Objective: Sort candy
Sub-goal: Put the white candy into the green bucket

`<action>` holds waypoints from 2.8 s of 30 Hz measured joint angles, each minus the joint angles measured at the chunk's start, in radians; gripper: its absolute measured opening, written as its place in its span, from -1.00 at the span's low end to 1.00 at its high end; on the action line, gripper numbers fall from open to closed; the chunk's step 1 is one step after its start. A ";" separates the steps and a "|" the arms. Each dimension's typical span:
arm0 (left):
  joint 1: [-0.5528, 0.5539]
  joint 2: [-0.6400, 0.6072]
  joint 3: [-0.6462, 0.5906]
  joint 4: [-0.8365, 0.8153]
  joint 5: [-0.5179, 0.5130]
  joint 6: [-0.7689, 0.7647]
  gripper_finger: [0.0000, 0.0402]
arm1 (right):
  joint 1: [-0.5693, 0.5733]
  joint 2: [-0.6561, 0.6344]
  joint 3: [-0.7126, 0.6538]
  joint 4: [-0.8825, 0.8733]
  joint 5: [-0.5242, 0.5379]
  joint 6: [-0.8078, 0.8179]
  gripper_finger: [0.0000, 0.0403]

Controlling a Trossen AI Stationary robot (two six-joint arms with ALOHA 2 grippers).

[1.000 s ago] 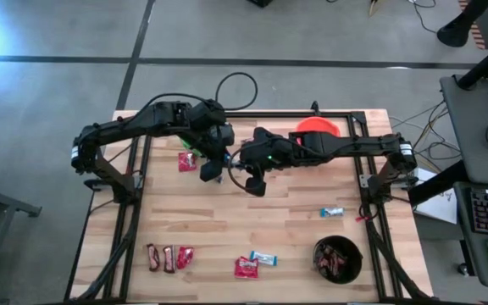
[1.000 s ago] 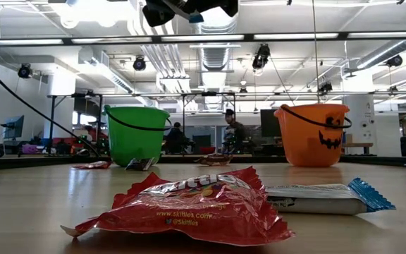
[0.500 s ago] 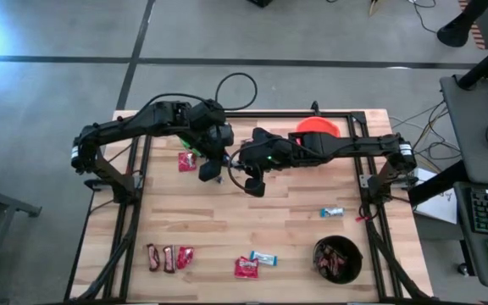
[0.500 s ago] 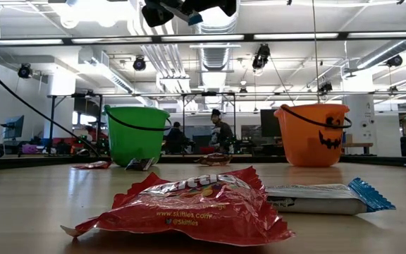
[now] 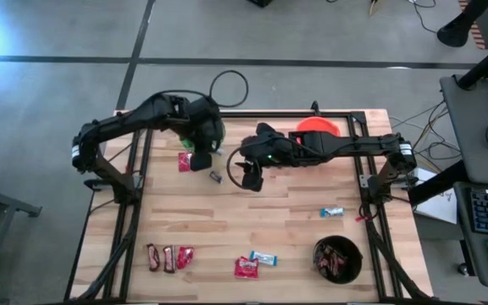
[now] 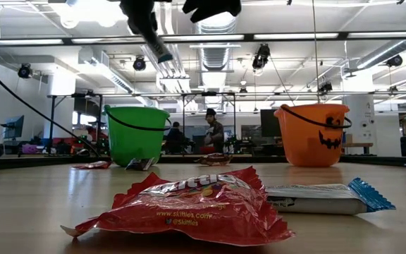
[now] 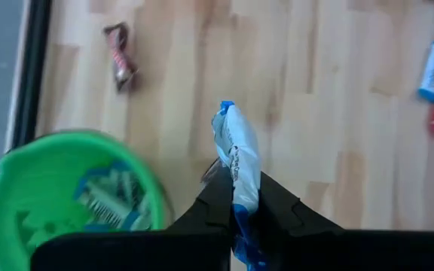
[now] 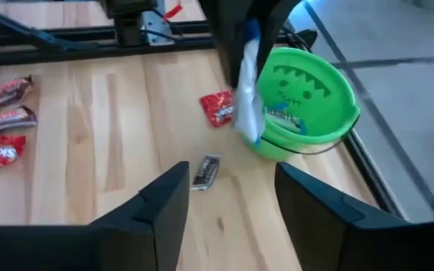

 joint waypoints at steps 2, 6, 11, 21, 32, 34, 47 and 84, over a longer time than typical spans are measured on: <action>0.036 0.000 0.000 -0.015 -0.002 0.022 -0.98 | 0.000 0.000 0.000 0.000 0.000 0.031 -0.04; 0.116 0.000 0.000 -0.019 -0.002 0.077 -0.98 | 0.000 0.000 0.000 -0.013 0.000 0.105 -0.03; 0.232 0.000 0.000 -0.037 -0.003 0.157 -0.98 | 0.000 0.000 -0.002 -0.116 0.000 0.185 -0.06; 0.468 0.000 -0.004 -0.105 -0.005 0.253 -0.98 | 0.000 0.019 -0.019 -0.350 0.000 0.324 -0.08; 0.506 0.000 -0.005 -0.125 0.004 0.277 -0.97 | 0.000 0.020 -0.046 -0.367 0.000 0.331 -0.10; 0.505 0.007 -0.005 -0.129 0.005 0.263 -0.97 | 0.000 0.020 -0.046 -0.368 0.000 0.329 -0.09; 0.498 0.080 -0.006 -0.182 0.077 0.194 -0.69 | 0.000 0.020 -0.046 -0.370 0.000 0.263 -0.09; 0.102 0.054 -0.006 -0.177 0.136 0.161 -0.60 | 0.073 0.026 -0.100 -0.300 -0.237 0.270 -0.47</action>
